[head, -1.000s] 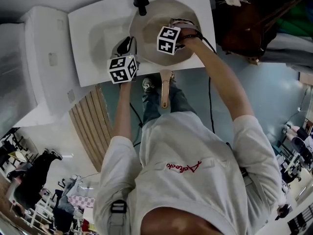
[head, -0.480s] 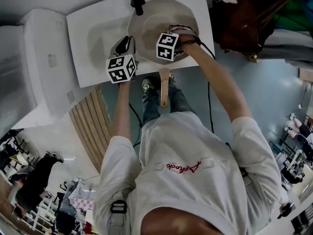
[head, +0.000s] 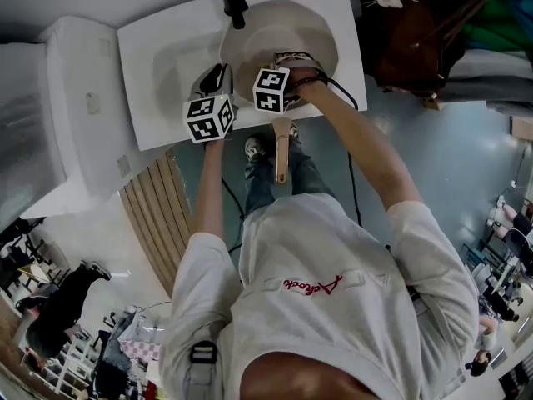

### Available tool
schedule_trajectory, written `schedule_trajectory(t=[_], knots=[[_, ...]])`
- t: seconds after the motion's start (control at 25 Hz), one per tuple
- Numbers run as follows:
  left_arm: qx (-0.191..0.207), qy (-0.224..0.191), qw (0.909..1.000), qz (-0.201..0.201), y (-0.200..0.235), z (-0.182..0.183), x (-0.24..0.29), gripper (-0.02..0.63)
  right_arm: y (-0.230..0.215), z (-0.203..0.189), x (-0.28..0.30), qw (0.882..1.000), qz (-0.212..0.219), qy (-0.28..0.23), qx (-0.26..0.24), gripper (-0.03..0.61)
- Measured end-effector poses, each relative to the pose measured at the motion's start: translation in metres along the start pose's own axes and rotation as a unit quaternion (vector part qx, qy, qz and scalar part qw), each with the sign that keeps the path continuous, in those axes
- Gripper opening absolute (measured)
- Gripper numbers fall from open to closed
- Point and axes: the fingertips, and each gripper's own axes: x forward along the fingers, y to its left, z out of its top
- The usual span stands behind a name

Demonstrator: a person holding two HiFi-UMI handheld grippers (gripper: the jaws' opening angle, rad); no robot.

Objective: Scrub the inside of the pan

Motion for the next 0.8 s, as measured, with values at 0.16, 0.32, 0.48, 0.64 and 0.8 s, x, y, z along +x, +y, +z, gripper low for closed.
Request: schedule_trajectory(t=[0.16,0.32,0.48,0.64,0.8], knots=[[0.008,0.005,1.0000,-0.002,-0.002,-0.002,-0.002,0.064,-0.007,0.006,0.000,1.000,-0.005,-0.008,0.008,0.071],[0.015,0.011,0.9998,-0.004,-0.004,-0.006,-0.006,0.064,-0.014,0.009,0.000,1.000,-0.014,-0.013,0.009,0.071],[0.020,0.012,0.9997,-0.005,-0.006,-0.007,-0.011,0.064,-0.026,0.005,0.002,0.999,-0.022,-0.009,0.026,0.071],[0.023,0.007,0.9997,-0.001,-0.004,-0.006,-0.018,0.064,-0.034,-0.005,0.004,0.999,-0.026,-0.003,0.045,0.069],[0.023,-0.001,0.9997,0.002,-0.002,-0.002,-0.026,0.063,-0.034,-0.015,0.005,0.997,-0.024,0.002,0.068,0.069]])
